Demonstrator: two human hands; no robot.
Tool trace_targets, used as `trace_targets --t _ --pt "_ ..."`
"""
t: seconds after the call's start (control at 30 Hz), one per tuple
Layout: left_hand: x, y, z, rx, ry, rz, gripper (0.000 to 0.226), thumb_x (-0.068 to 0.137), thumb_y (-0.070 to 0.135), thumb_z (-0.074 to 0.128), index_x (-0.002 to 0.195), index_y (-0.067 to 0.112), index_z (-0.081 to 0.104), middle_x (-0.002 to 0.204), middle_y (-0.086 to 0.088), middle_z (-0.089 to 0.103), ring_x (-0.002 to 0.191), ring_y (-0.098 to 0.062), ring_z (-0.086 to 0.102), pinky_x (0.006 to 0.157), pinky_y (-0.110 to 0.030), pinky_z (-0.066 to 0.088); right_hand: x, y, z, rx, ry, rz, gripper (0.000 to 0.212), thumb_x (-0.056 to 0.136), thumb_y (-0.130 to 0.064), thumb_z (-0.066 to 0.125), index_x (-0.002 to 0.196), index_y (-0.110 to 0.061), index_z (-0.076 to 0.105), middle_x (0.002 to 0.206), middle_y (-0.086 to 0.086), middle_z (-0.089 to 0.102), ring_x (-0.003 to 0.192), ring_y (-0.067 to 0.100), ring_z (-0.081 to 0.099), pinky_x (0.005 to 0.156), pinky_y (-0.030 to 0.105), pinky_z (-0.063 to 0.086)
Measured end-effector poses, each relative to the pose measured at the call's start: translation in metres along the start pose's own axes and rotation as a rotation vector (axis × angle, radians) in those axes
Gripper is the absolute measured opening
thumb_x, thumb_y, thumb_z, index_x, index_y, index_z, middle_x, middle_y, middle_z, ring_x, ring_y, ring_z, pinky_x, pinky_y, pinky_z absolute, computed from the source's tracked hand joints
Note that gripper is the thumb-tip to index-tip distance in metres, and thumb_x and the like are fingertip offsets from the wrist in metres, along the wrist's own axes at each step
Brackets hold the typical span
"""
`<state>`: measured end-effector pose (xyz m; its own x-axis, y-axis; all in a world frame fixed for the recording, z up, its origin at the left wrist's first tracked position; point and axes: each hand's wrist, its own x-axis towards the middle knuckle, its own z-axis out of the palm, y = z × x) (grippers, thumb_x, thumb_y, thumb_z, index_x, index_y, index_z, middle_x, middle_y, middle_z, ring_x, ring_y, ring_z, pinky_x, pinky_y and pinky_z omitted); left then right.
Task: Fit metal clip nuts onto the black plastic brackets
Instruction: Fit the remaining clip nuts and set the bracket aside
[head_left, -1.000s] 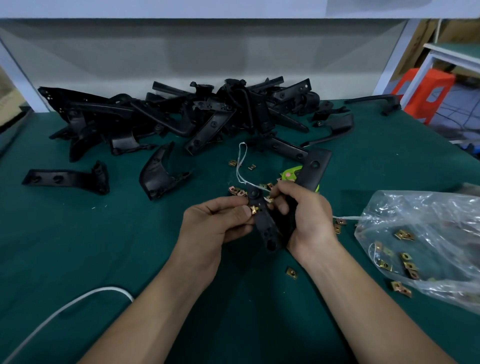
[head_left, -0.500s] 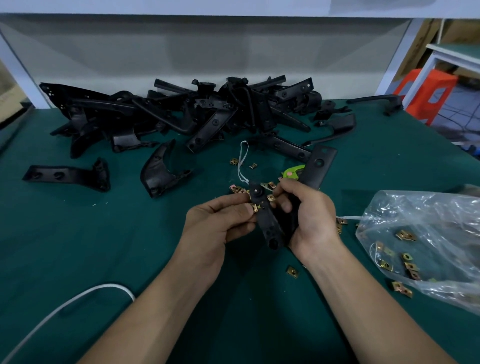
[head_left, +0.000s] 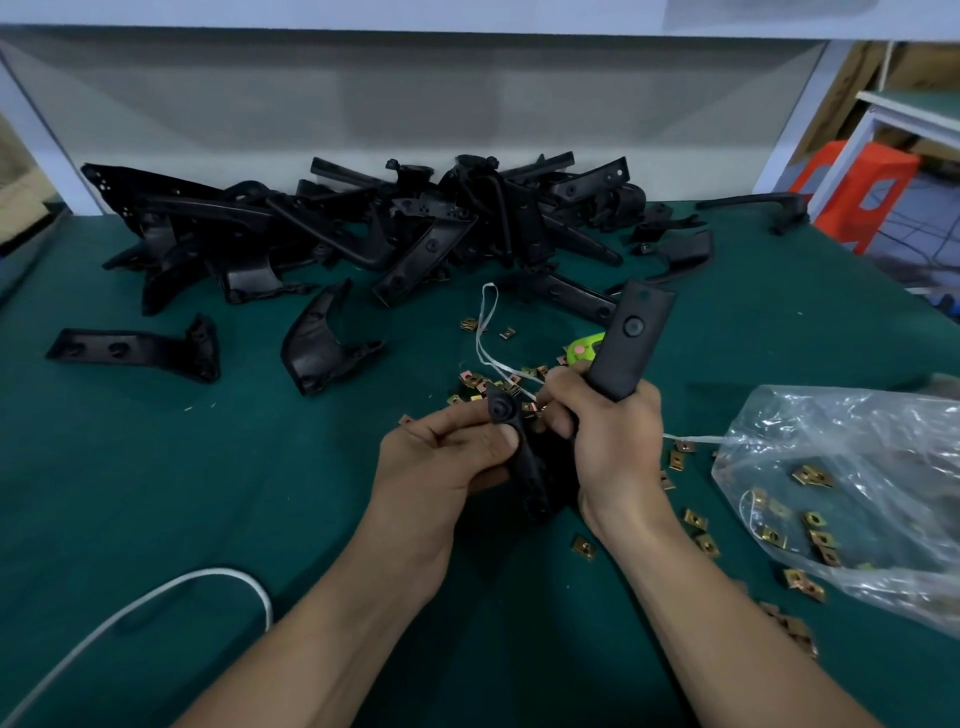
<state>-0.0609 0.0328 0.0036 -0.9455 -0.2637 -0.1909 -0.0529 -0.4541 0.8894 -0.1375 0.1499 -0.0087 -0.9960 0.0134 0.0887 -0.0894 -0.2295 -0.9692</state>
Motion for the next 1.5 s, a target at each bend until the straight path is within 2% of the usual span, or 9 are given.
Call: trace_targets --t 0.2,0.4,0.6,0.8,0.9,0.97,1.17,1.37,1.5 --pt "-0.002 -0.003 0.004 0.159 -0.023 0.064 0.022 0.087 0.003 0.073 0.097 0.02 0.082 0.095 -0.006 0.079 0.086 -0.017 0.073 0.076 -0.028 0.06 0.002 0.0 -0.002 -0.004 -0.024 0.1 0.023 0.081 -0.013 0.067 0.058 -0.014 0.061 0.048 0.002 0.046 0.048 0.016 0.041 0.054 0.028 0.039" --pt "-0.003 -0.004 0.003 0.697 0.004 0.411 0.041 0.086 0.026 0.077 0.121 0.041 0.064 0.091 0.021 0.074 0.089 0.003 0.068 0.077 -0.006 0.047 0.017 -0.012 -0.015 0.279 0.088 0.303 0.012 0.084 -0.012 0.068 0.076 -0.007 0.06 0.049 0.002 0.042 0.048 0.019 0.041 0.055 0.03 0.042" --pt "-0.013 -0.019 0.007 1.233 -0.458 0.308 0.02 0.076 0.043 0.078 0.095 0.042 0.073 0.099 0.026 0.058 0.096 0.004 0.057 0.079 -0.016 0.047 0.028 -0.019 -0.025 0.323 0.177 0.273 0.027 0.083 -0.01 0.065 0.056 -0.012 0.067 0.047 0.002 0.039 0.048 0.021 0.039 0.058 0.033 0.045" --pt "-0.011 -0.026 0.006 1.149 -0.36 0.304 0.003 0.086 0.036 0.078 0.089 0.035 0.078 0.094 0.026 0.063 0.089 0.001 0.061 0.078 -0.018 0.047 0.029 -0.017 -0.026 0.34 0.185 0.316 0.027 0.08 -0.01 0.066 0.053 -0.012 0.068 0.047 0.002 0.04 0.051 0.023 0.041 0.062 0.038 0.046" --pt "-0.01 -0.025 0.004 1.068 -0.126 0.349 0.003 0.092 0.039 0.071 0.09 0.04 0.072 0.074 0.022 0.07 0.063 0.001 0.064 0.06 -0.013 0.049 0.027 -0.017 -0.024 0.344 0.161 0.31 0.028 0.08 -0.007 0.064 0.053 -0.012 0.068 0.047 0.001 0.043 0.052 0.021 0.04 0.071 0.041 0.039" --pt "-0.004 -0.021 0.002 0.89 -0.056 0.294 0.017 0.095 0.032 0.068 0.08 0.036 0.074 0.064 0.012 0.071 0.052 -0.005 0.066 0.052 -0.015 0.05 0.026 -0.016 -0.022 0.349 0.147 0.32 0.028 0.081 -0.006 0.063 0.054 -0.013 0.067 0.048 0.001 0.043 0.051 0.02 0.038 0.064 0.037 0.039" --pt "0.005 -0.006 0.001 0.452 -0.016 0.123 0.023 0.09 0.017 0.075 0.075 0.034 0.081 0.07 -0.009 0.076 0.062 -0.023 0.075 0.054 -0.023 0.057 0.024 -0.014 -0.018 0.333 0.128 0.353 0.02 0.083 -0.01 0.066 0.063 -0.009 0.064 0.048 0.003 0.04 0.047 0.019 0.04 0.066 0.039 0.042" --pt "0.008 -0.004 -0.001 0.195 -0.034 0.056 0.012 0.072 0.011 0.081 0.081 0.017 0.084 0.084 -0.013 0.078 0.076 -0.017 0.075 0.066 -0.023 0.06 0.022 -0.013 -0.017 0.311 0.096 0.369 0.025 0.083 -0.013 0.067 0.058 -0.011 0.064 0.047 0.002 0.04 0.044 0.018 0.042 0.054 0.028 0.041" --pt "0.009 -0.003 0.0 0.06 -0.073 -0.066 0.014 0.084 0.006 0.073 0.095 0.01 0.08 0.088 -0.013 0.078 0.081 -0.018 0.076 0.064 -0.024 0.06 0.022 -0.013 -0.016 0.313 0.092 0.372 0.026 0.082 -0.015 0.067 0.056 -0.013 0.064 0.047 0.001 0.039 0.045 0.018 0.042 0.056 0.029 0.041"
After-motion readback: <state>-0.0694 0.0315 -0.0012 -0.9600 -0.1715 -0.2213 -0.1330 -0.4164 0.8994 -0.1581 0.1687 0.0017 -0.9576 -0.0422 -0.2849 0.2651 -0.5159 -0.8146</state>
